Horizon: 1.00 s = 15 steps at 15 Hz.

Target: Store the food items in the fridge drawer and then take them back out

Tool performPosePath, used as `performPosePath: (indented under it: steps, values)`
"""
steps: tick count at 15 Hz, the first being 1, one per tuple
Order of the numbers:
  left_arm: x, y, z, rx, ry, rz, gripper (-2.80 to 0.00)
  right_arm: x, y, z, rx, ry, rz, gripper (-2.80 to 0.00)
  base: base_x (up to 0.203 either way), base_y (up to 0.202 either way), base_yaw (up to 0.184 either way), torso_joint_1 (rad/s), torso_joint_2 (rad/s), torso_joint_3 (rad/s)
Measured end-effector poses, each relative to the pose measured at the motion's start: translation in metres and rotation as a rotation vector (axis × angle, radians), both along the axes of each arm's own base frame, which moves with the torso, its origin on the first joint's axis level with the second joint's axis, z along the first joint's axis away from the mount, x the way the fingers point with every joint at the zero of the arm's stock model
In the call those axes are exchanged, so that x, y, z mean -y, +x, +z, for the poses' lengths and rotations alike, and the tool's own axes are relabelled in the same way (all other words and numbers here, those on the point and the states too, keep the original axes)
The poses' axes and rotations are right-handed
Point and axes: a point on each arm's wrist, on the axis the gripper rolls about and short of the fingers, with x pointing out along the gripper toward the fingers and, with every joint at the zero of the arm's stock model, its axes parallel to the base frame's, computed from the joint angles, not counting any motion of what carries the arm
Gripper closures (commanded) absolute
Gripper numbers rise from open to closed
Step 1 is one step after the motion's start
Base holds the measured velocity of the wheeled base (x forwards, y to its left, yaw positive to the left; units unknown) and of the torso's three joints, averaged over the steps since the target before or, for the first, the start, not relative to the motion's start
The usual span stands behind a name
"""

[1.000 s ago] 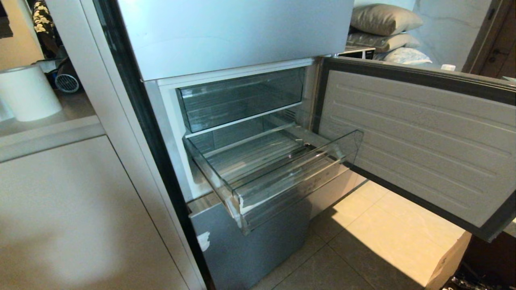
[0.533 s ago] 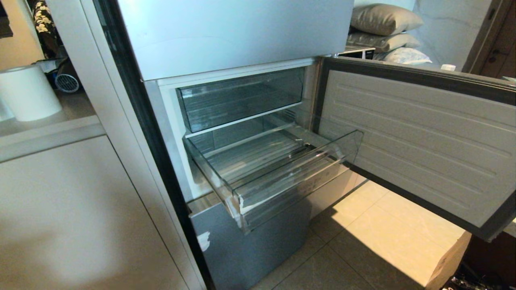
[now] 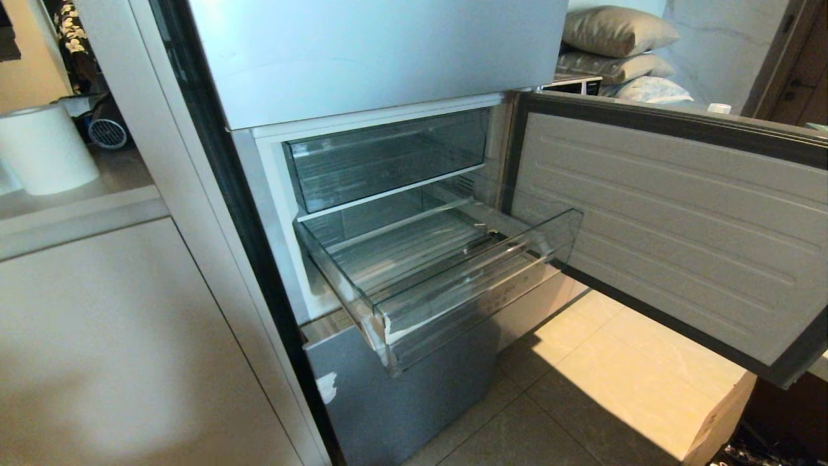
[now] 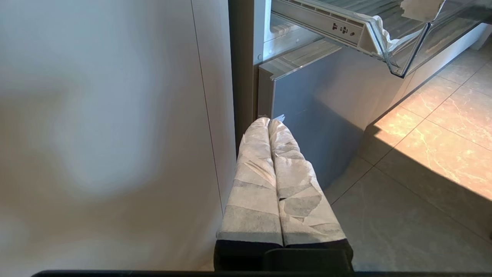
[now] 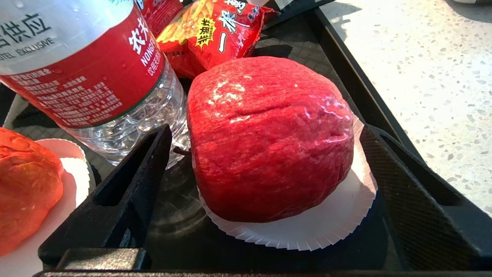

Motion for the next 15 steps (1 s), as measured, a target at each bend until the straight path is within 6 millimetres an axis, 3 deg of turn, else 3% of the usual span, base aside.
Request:
performPosePath:
  steps: [4,5,15]
  values:
    - [0.0,0.0,0.0,0.0,0.0,0.0,0.0,-0.001,-0.001,0.002,-0.001,-0.003,-0.003,-2.8,0.0,0.0,0.0,0.0,0.0,0.0]
    - [0.0,0.0,0.0,0.0,0.0,0.0,0.0,-0.001,-0.001,0.004,0.0,-0.01,-0.005,0.0,0.0,0.0,0.0,0.0,0.0,0.0]
    - [0.0,0.0,0.0,0.0,0.0,0.0,0.0,0.003,0.0,0.012,-0.002,-0.015,-0.012,0.0,0.0,0.0,0.0,0.0,0.0,0.0]
